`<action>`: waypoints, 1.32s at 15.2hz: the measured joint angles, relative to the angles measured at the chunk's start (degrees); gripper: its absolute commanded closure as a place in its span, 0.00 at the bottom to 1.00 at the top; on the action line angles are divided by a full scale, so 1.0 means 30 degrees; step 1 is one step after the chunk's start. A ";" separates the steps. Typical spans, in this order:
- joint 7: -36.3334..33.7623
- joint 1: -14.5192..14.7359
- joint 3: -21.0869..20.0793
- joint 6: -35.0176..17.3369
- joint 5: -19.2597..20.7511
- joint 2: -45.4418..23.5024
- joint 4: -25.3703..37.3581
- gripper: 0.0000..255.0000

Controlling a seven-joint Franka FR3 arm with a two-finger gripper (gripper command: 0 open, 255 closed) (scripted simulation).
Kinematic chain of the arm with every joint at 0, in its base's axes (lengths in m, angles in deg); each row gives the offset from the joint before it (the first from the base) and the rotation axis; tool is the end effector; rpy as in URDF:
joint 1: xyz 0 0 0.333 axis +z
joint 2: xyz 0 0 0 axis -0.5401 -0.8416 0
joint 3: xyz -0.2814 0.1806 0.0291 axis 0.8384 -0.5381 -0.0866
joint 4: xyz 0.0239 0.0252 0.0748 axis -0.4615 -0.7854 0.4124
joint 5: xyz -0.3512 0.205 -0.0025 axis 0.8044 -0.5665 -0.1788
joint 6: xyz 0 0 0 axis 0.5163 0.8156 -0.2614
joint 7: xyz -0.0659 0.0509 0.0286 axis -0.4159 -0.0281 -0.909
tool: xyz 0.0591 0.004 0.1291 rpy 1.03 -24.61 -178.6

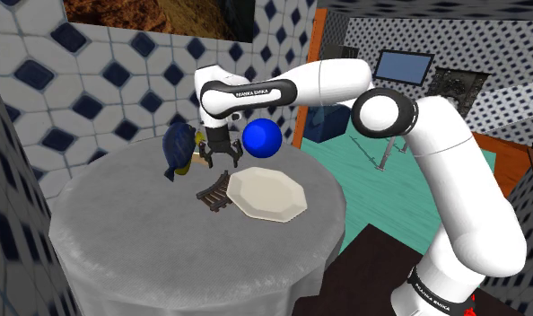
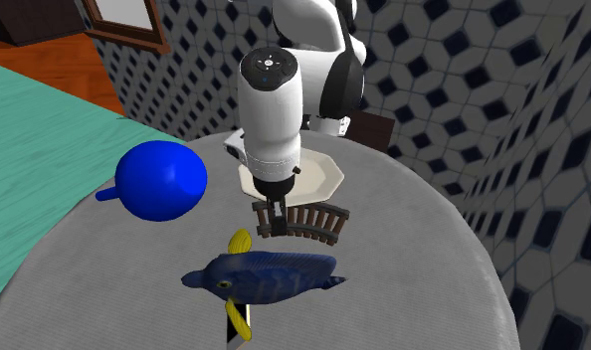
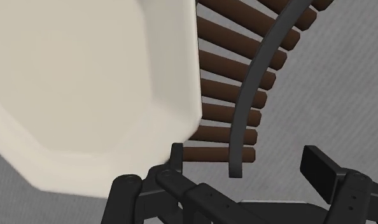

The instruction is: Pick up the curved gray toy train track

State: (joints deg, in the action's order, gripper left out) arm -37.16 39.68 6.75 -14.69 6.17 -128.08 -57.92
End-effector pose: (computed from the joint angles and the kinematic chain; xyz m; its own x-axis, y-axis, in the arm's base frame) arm 0.7219 0.2232 0.3443 0.6460 -0.7634 0.0050 -0.7526 -0.6357 0.1716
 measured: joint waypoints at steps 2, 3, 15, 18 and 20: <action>-0.0090 -0.0006 0.0030 -0.0393 0.0041 -0.0153 -0.0247 0.00; -0.0129 -0.0030 0.0041 -0.0626 0.0058 -0.0182 -0.0460 0.00; -0.0206 -0.0079 0.0070 -0.1208 0.0110 -0.0314 -0.0906 1.00; -0.0173 -0.0061 0.0052 -0.0929 0.0079 -0.0226 -0.0722 1.00; -0.0114 -0.0032 0.0035 -0.0539 0.0047 -0.0142 -0.0402 1.00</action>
State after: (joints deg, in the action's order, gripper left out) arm -37.50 39.58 6.86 -16.31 6.31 -128.51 -59.13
